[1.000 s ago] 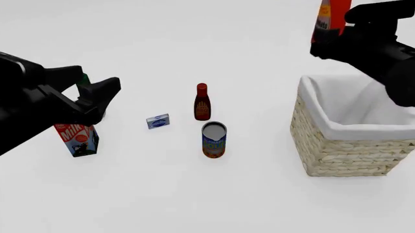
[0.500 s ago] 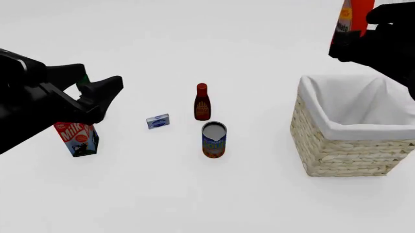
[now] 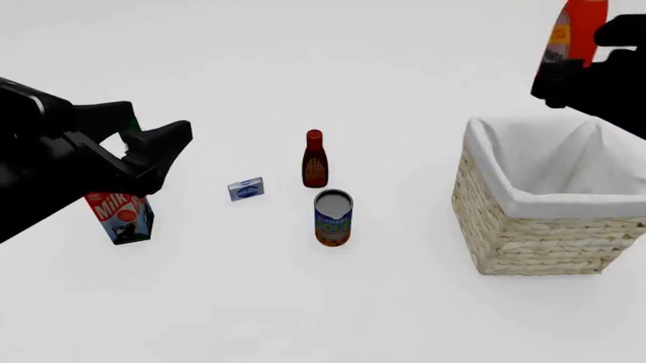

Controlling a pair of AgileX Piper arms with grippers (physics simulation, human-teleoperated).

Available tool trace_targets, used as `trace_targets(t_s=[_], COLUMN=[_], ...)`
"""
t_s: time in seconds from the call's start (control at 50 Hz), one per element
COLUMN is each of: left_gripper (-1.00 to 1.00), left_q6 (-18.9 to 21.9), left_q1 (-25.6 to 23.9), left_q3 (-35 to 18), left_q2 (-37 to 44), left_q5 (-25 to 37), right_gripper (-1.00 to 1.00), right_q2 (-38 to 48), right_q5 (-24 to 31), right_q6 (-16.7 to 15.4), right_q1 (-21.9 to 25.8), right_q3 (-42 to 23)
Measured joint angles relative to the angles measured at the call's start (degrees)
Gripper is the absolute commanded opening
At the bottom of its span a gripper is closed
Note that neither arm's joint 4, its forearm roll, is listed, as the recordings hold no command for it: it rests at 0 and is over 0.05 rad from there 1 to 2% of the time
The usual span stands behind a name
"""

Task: Pick the ketchup and place it in the basket.

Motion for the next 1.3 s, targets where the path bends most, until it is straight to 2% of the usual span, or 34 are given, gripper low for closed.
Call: trace_targets(t_s=[0.42,1.3], left_gripper=[1.0,1.0], left_q6=[-0.1,-0.4], left_q1=[0.2,0.4], left_q3=[0.5,0.7], left_q2=[0.2,0.6], left_q5=[-0.5,-1.3], right_gripper=[-1.0,-1.0], right_q2=[0.6,6.5], right_q5=[0.5,-2.7], right_q6=[3.0,5.3], right_q1=[-2.7,-7.2], right_q3=[1.6,3.8])
